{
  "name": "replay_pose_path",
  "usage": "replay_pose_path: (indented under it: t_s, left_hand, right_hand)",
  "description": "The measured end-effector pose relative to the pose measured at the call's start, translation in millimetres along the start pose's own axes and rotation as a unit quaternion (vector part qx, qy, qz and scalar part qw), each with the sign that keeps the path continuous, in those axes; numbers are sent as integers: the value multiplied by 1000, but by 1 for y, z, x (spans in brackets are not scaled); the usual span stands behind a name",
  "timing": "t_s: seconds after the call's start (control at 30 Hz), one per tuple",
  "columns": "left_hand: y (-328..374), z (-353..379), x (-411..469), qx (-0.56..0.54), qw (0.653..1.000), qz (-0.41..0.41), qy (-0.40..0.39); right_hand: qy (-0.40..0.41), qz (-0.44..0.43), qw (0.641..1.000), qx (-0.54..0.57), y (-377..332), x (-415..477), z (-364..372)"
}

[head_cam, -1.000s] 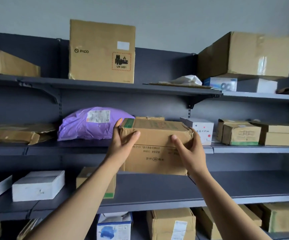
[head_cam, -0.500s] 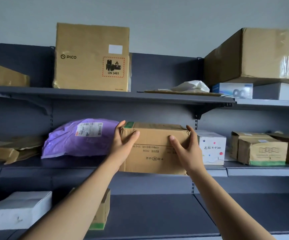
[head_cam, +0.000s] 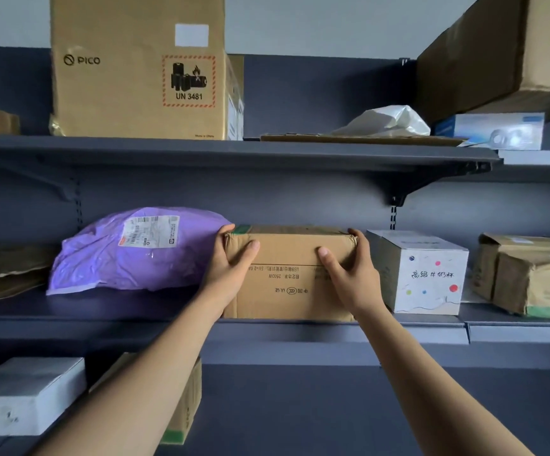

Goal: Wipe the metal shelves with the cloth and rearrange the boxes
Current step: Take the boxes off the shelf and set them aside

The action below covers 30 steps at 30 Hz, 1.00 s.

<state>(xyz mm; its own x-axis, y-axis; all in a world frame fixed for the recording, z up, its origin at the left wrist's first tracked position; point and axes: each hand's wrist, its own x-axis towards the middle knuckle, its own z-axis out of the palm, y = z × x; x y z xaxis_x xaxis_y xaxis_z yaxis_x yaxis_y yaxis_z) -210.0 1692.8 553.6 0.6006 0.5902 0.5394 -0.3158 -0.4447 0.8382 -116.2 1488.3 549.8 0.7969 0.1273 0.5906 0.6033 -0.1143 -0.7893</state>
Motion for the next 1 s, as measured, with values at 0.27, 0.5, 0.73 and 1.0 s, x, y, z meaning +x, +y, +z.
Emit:
replay_pose_path:
  t_s: [0.27,0.5,0.73,1.0]
  left_hand:
    - [-9,7,13,-7,1000,-6,-1]
    - [-20,0,-5,4,1000,-2,-15]
    - [-22,-11,-18,-3,999,9,-40]
    - [-27,-42,-27,-30,998,-2,-63]
  right_hand:
    - [4,1,1000,6,13,11,9]
    - [23,4,1000,-13,21,-5,9]
    - [54,-3,998,-41,24,-24,10]
    - [110,-59,990,-69,1,-50,19]
